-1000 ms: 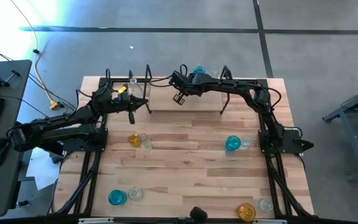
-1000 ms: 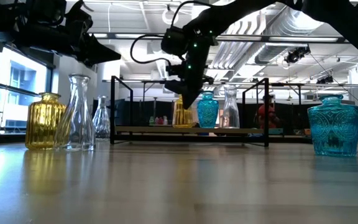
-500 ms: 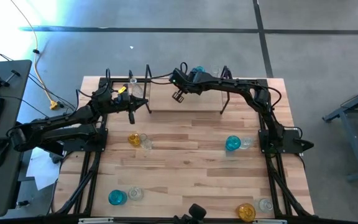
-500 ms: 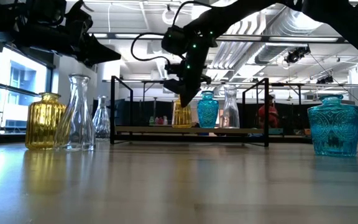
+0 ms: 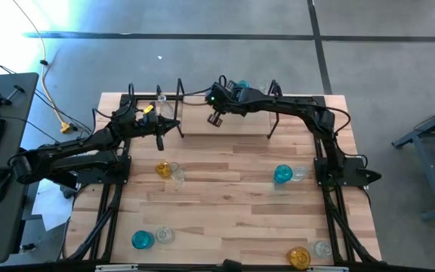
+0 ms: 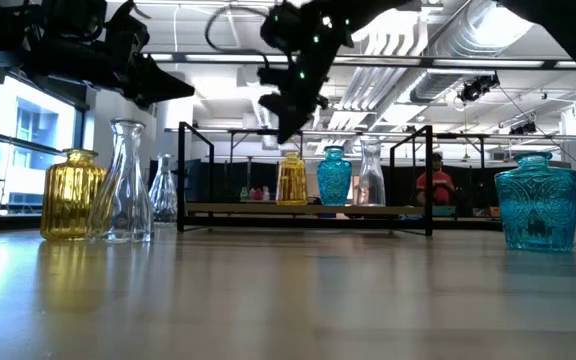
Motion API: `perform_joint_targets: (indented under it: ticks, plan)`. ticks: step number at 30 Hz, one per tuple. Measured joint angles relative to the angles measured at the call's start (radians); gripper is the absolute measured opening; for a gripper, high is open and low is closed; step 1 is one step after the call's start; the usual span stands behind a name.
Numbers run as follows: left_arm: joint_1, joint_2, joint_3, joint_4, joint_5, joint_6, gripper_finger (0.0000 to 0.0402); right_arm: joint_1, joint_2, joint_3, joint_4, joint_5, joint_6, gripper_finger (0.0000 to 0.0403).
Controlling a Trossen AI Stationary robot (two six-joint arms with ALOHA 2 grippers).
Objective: Sort vases onto shelf
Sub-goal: Put the yellow vase on the shelf
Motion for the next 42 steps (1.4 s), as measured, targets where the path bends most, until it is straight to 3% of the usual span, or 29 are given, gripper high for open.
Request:
perform_joint_targets:
  ticks: [6, 12, 16, 19, 22, 24, 32, 42]
  plan:
    - [0.0, -0.001, 0.0, -0.013, 0.033, -0.033, 0.0, 0.061, -0.01, -0.027, 0.142, -0.11, -0.099, 0.0]
    - [-0.001, -0.01, 0.0, -0.05, 0.032, -0.056, 0.0, 0.099, -0.039, -0.244, 0.478, -0.239, -0.121, 0.0]
    - [0.0, -0.028, 0.001, -0.049, 0.027, -0.055, 0.0, 0.113, -0.083, -0.392, 0.622, -0.232, -0.083, 0.0]
    - [0.01, -0.041, 0.041, -0.102, 0.024, -0.055, 0.0, 0.103, -0.114, -0.457, 0.592, -0.145, -0.014, 0.0]
    - [0.028, -0.047, 0.097, -0.183, 0.021, -0.044, 0.0, 0.075, -0.125, -0.464, 0.489, 0.007, 0.012, 0.0]
    - [0.04, -0.046, 0.117, -0.211, 0.017, -0.036, 0.0, 0.051, -0.123, -0.465, 0.431, 0.044, 0.011, 0.0]
    - [0.074, -0.045, 0.125, -0.214, -0.029, -0.028, 0.0, -0.025, -0.116, -0.465, 0.444, 0.017, -0.022, 0.0]
    - [0.076, -0.045, 0.125, -0.214, -0.033, -0.027, 0.0, -0.114, -0.115, -0.465, 0.492, -0.127, -0.073, 0.0]
